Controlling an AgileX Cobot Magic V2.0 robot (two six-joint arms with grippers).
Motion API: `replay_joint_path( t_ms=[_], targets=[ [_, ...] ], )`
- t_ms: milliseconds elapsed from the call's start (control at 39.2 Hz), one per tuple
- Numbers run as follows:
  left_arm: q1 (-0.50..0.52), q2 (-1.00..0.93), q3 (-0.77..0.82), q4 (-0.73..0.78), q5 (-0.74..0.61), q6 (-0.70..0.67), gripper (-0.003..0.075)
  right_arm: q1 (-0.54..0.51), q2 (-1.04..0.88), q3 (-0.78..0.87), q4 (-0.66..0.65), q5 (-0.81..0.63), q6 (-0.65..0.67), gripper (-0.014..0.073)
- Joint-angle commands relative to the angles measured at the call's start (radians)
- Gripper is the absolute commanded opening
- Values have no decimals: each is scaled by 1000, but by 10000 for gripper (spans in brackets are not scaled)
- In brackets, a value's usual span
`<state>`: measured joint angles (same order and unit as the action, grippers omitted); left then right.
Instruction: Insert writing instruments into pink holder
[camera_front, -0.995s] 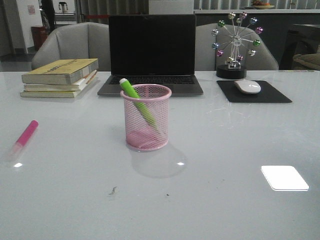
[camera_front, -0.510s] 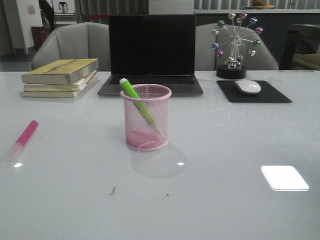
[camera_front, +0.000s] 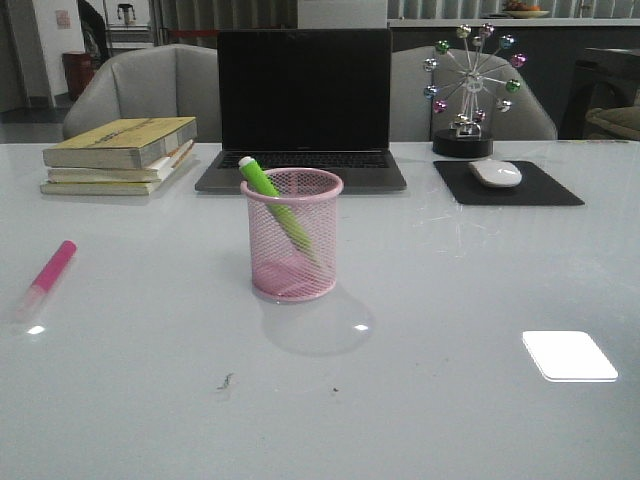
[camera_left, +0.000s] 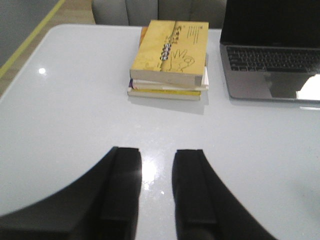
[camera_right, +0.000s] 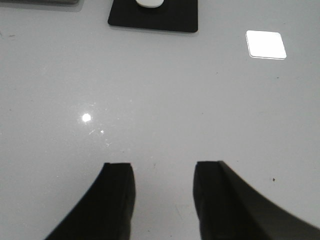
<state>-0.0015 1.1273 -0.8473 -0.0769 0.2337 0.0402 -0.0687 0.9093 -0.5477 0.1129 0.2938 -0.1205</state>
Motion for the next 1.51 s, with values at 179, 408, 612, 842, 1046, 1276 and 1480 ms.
replay_joint_path(
  t_ms=[179, 408, 612, 842, 1046, 1276, 1480],
  targets=[
    [-9, 244, -312, -28, 284, -10, 294, -6, -14, -28, -7, -68, -11, 404],
    [-9, 437, -508, -81, 491, -3, 295, -6, -14, -28, -7, -68, -11, 404],
    [-23, 557, -593, -162, 525, 0, 295, -6, -14, -28, -7, -68, -11, 404],
    [-78, 665, -629, -156, 555, 0, 295, -6, -14, -28, -7, -68, -11, 404],
    [-98, 740, -631, -154, 535, -2, 295, -6, -14, -28, -7, -68, -11, 404],
    [-100, 801, -631, -153, 501, -2, 298, -6, -14, -28, -7, -68, -11, 404],
    [-100, 844, -631, -152, 488, -3, 326, -6, -14, -28, -7, -68, -11, 404]
  ],
)
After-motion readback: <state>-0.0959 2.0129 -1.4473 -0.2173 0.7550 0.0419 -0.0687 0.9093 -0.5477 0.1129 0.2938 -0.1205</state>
